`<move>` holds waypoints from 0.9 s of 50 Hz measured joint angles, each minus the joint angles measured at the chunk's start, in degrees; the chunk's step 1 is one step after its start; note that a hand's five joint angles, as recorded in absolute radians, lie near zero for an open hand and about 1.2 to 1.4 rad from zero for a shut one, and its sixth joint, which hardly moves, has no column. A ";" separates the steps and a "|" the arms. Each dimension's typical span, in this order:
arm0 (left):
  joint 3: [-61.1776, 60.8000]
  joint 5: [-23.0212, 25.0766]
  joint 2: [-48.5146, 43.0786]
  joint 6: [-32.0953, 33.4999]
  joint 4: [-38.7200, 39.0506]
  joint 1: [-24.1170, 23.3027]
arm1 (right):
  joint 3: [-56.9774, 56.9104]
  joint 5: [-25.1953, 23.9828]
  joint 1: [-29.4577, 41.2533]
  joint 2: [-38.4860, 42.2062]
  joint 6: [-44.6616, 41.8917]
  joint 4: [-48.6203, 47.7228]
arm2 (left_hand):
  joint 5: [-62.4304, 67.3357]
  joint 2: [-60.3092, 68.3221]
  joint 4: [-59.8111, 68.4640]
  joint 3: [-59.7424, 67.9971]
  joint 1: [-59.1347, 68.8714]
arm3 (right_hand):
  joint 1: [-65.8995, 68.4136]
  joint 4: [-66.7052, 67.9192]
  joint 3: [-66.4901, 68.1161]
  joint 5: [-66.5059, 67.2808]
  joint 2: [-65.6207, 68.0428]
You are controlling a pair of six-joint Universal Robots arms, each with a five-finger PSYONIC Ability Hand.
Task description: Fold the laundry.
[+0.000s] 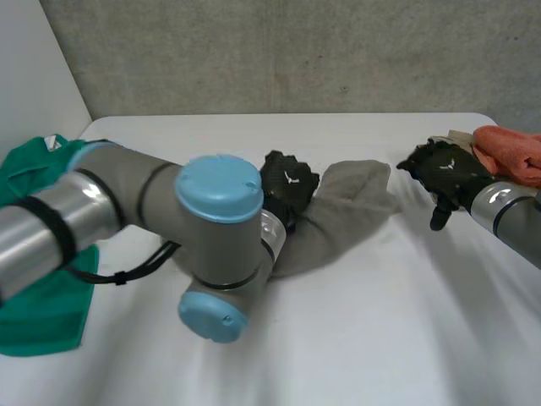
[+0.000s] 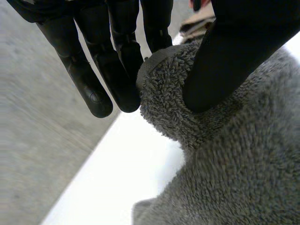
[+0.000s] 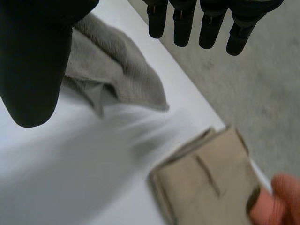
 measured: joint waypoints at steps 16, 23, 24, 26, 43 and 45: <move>-19.04 4.97 23.48 7.84 2.32 2.54 | -14.41 -10.37 7.94 12.25 -5.60 2.90 | 0.00 0.51 0.05 0.34 0.00 | 2.33 3.09 3.10 2.81 2.99; -21.16 5.43 26.76 7.48 1.21 4.75 | -21.56 -3.96 11.06 18.69 -1.43 -0.56 | 0.00 0.51 0.05 0.33 0.00 | 50.31 52.97 52.94 51.85 53.60; -21.14 5.70 26.71 7.50 1.43 5.32 | -22.91 -1.72 11.48 19.30 0.22 -2.57 | 0.00 0.51 0.05 0.33 0.00 | 50.31 55.04 54.80 53.00 55.09; -20.38 6.27 26.10 7.66 2.59 6.50 | -24.69 1.99 12.11 19.39 3.26 -6.66 | 0.00 0.52 0.07 0.33 0.00 | 50.31 56.41 55.80 53.50 55.31; 11.47 1.90 17.65 8.51 23.23 15.16 | -27.20 17.12 16.82 2.54 15.44 -41.51 | 0.00 0.63 0.28 0.33 0.00 | 50.31 56.71 56.11 54.15 55.31; 9.93 1.61 19.24 7.15 21.18 15.12 | -25.98 16.66 16.94 0.95 15.32 -40.79 | 0.00 0.63 0.28 0.33 0.00 | 50.31 56.71 56.11 54.19 55.31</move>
